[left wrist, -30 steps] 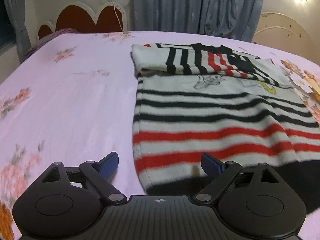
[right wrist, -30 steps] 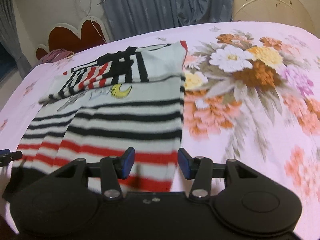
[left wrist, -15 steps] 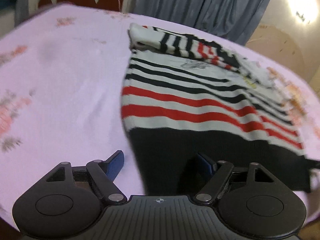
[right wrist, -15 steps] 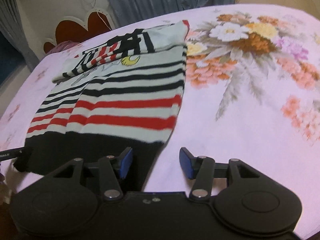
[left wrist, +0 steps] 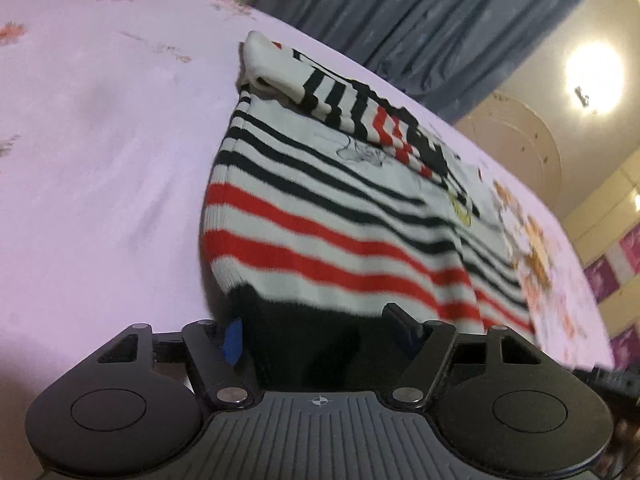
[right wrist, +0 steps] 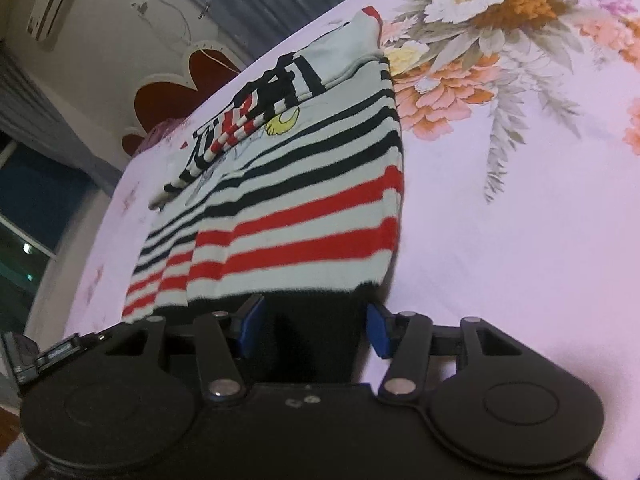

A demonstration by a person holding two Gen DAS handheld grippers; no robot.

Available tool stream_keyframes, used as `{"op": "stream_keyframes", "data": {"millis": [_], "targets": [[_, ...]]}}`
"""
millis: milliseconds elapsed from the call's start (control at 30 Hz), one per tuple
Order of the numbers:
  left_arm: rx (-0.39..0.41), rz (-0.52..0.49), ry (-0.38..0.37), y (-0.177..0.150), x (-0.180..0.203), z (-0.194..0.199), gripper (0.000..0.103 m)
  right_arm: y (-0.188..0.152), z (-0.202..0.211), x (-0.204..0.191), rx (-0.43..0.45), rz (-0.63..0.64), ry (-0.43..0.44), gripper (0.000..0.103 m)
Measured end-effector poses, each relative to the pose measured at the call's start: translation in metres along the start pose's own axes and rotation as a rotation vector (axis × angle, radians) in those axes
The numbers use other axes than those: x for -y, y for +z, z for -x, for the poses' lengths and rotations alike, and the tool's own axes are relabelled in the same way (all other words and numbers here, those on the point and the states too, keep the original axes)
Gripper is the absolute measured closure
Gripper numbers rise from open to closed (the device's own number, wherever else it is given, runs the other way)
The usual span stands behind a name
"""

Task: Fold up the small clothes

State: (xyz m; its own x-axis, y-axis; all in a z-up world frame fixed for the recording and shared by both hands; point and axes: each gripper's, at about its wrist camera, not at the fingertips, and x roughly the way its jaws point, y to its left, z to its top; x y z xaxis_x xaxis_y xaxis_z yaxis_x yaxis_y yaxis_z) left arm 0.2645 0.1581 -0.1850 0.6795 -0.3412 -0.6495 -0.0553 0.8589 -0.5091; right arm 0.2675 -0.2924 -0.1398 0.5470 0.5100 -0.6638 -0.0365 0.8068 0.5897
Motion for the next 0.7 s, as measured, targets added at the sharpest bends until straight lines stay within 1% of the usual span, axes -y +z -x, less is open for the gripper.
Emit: {"op": "stream_keyframes", "data": {"millis": [33,100,133,167,200,267,300,333,400,433,467,500,533,633,700], "targets": [[-0.006,0.028,-0.025,0.002,-0.003,-0.002,0.034,0.0,-0.001,0.0,-0.004,0.004,0.001,0.051],[-0.026,0.068,-0.075,-0.001,-0.007,-0.003,0.04,-0.002,0.001,-0.001,-0.018,0.023,0.004,0.052],[-0.036,0.072,-0.085,-0.005,-0.008,-0.001,0.048,-0.004,0.002,-0.001,-0.027,0.028,0.015,0.053],[-0.033,0.063,-0.078,-0.01,-0.01,0.002,0.054,-0.007,0.004,0.0,-0.036,0.031,0.026,0.053],[-0.026,0.059,-0.072,-0.015,-0.012,0.005,0.058,-0.01,0.006,0.0,-0.043,0.037,0.036,0.053],[-0.02,0.108,-0.07,-0.017,-0.023,0.007,0.074,-0.013,0.007,0.001,-0.044,0.043,0.046,0.055],[-0.02,0.136,-0.076,-0.017,-0.028,0.006,0.077,-0.012,0.006,0.002,-0.044,0.037,0.046,0.057],[-0.02,0.155,-0.08,-0.016,-0.031,0.004,0.08,-0.011,0.004,0.002,-0.045,0.029,0.048,0.061],[-0.018,0.164,-0.083,-0.016,-0.031,0.0,0.081,-0.008,-0.001,0.0,-0.052,0.035,0.04,0.066],[-0.018,0.154,-0.083,-0.015,-0.03,-0.002,0.081,-0.006,-0.004,-0.002,-0.055,0.046,0.035,0.07],[-0.018,0.137,-0.08,-0.014,-0.027,-0.003,0.09,-0.004,-0.006,-0.004,-0.059,0.063,0.025,0.075],[-0.009,0.123,-0.063,-0.013,-0.025,-0.003,0.098,-0.003,-0.009,-0.005,-0.063,0.08,0.013,0.09],[0.01,0.131,-0.059,-0.012,-0.026,-0.001,0.098,-0.001,-0.009,-0.006,-0.064,0.092,0.009,0.098],[0.11,0.189,-0.101,-0.004,-0.033,0.016,0.098,0.009,0.008,-0.003,0.001,0.058,0.05,0.098],[0.12,0.192,-0.117,0.006,-0.035,0.015,0.098,0.022,0.018,-0.006,0.047,0.05,0.072,0.098]]}}
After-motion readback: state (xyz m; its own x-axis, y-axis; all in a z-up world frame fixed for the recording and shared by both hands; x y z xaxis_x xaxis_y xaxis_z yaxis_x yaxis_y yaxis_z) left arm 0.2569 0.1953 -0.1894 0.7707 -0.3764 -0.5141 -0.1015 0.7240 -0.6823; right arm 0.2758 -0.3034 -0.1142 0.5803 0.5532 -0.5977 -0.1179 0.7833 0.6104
